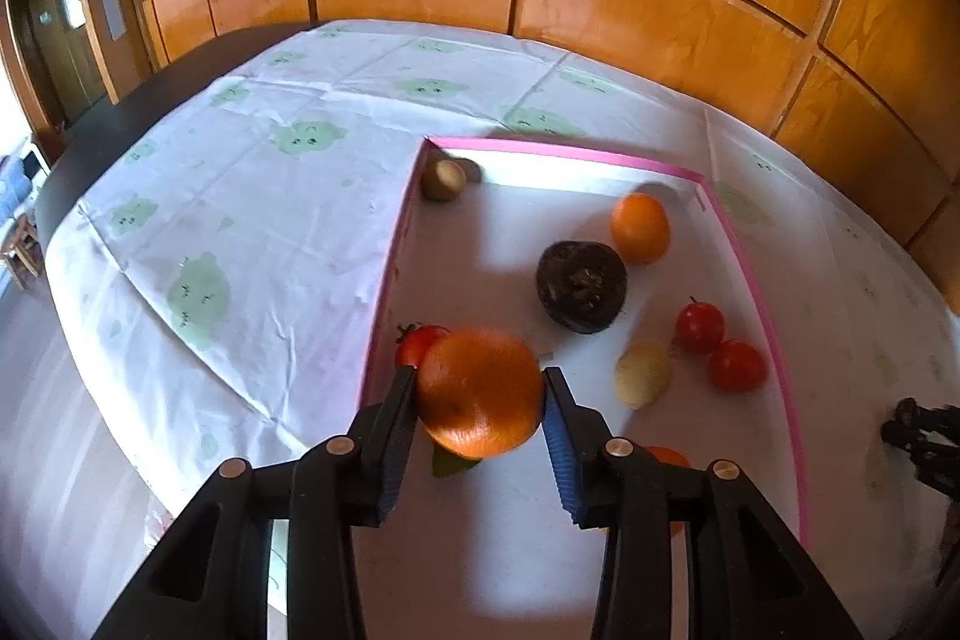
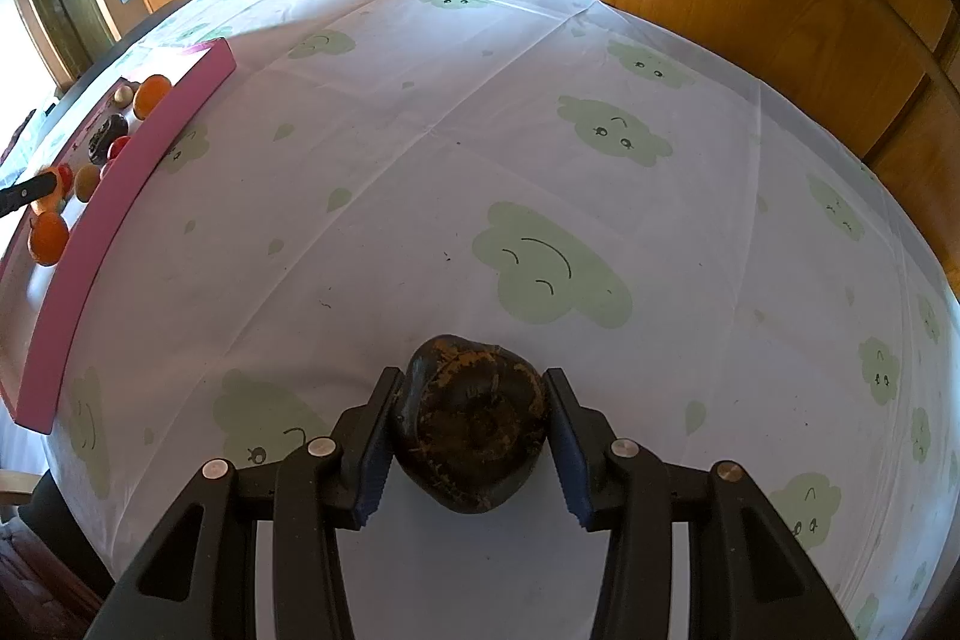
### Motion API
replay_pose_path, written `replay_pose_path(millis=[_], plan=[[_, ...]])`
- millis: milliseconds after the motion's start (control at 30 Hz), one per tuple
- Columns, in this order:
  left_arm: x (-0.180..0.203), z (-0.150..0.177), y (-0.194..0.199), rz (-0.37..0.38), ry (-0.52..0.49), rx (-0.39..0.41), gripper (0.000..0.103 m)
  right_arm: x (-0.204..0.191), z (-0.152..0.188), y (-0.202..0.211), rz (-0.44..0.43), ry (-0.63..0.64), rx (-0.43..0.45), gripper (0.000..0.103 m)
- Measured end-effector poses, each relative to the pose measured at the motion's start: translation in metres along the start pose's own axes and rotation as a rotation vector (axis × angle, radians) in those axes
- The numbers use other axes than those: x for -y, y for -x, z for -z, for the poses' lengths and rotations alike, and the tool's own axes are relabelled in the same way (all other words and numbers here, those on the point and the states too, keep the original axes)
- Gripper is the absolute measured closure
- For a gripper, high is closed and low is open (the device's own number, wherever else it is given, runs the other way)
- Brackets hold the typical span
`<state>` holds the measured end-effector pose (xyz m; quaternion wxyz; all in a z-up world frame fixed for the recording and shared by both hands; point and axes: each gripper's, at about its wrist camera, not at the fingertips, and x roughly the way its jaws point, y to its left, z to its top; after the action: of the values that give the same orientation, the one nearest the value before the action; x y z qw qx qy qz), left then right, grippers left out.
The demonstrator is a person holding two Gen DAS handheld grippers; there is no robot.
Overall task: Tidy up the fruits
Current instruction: 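Carry the orange into the tray and open the left gripper, then carry the dark brown fruit into the tray and open the right gripper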
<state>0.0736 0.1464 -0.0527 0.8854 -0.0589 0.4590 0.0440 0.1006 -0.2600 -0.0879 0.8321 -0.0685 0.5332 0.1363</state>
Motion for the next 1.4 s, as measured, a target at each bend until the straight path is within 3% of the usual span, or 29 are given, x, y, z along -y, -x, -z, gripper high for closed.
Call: replay_pose_path(millis=[433,733,1400], plan=[[0.001,-0.001,0.035,-0.027,0.022,0.101,0.048,-0.001,-0.001,0.001,0.008,-0.005,0.0,0.056],[0.013,0.008,0.063,0.011,-0.001,0.156,0.048,-0.002,-0.001,0.0,0.017,-0.005,-0.003,0.056],[0.011,0.026,0.072,0.033,0.022,0.149,0.046,-0.006,0.002,0.001,0.049,-0.031,0.0,0.057]])
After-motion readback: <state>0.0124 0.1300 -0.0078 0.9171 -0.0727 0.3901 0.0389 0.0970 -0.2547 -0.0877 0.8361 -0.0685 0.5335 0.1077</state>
